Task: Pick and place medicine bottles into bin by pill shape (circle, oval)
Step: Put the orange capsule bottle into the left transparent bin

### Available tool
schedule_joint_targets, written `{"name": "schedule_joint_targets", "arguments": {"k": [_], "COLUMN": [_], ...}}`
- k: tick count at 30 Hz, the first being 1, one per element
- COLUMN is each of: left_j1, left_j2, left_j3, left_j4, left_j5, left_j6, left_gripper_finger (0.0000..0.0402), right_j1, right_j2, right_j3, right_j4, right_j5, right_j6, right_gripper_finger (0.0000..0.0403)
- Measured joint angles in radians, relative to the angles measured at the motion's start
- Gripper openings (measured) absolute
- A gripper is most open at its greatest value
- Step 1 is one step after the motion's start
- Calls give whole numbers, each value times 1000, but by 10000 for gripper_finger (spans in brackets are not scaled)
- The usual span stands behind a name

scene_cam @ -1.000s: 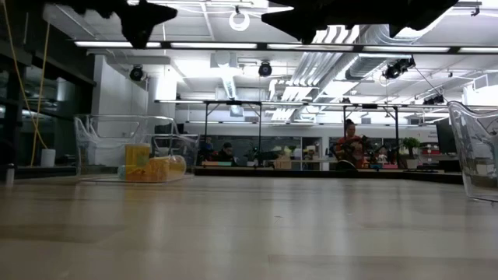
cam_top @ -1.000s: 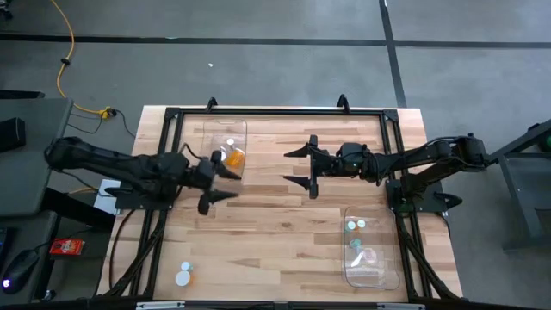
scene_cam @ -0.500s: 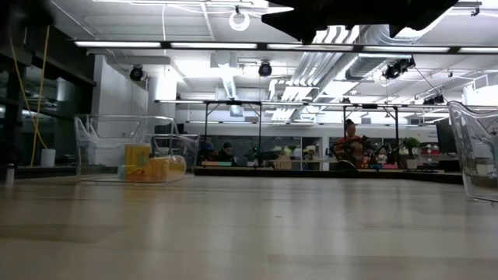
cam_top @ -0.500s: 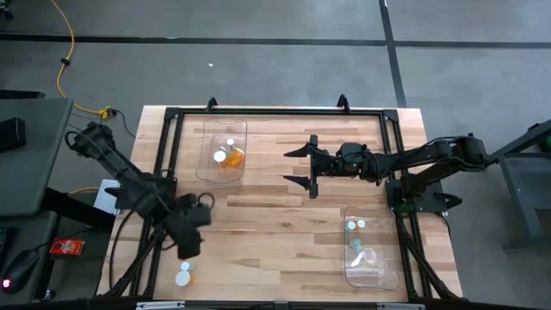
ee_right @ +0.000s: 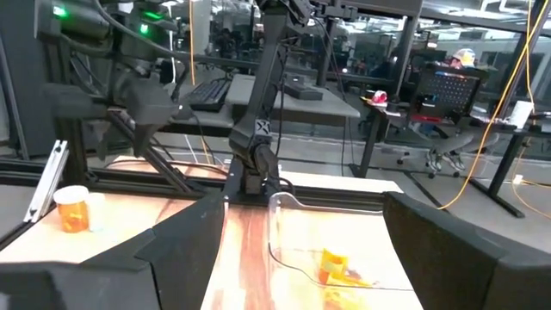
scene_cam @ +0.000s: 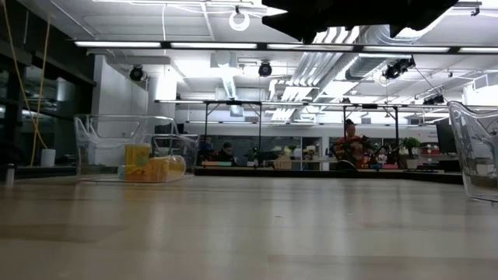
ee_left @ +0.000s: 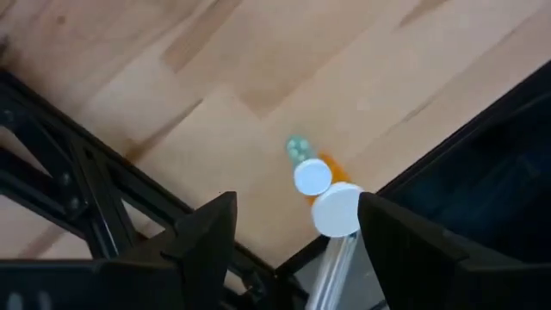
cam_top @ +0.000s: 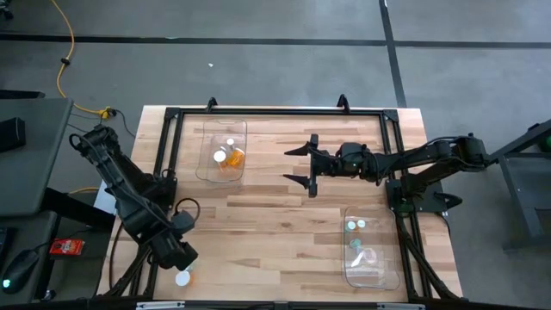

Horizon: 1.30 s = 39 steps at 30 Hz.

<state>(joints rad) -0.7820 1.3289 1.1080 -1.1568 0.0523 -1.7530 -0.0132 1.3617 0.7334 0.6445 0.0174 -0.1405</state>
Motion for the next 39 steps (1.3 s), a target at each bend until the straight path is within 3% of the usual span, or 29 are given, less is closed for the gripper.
{"name": "schedule_joint_targets", "arguments": {"k": [5,12,19,28,39], "left_j1": [-19,-62,-118,-197,-261], "left_j2": [0,26,88,146,210], "left_j3": [0,0,0,0,0], "left_j4": [0,3,93,262,294], "left_j5": [-40,-58,-60,-146,-148], "left_j6": [-57,-168,-233,-345,-448], "left_gripper_finger": [230,229,229,229,229], "right_j1": [0,-1,-2,-8,-2], "right_j2": [0,-28,-47,-48,-48], "right_j3": [0,0,0,0,0], "right_j4": [3,3,13,34,34], "right_j5": [9,162,164,165,164], "right_j6": [-6,-25,-51,-63,10], "right_gripper_finger": [312,312,312,312,312]}}
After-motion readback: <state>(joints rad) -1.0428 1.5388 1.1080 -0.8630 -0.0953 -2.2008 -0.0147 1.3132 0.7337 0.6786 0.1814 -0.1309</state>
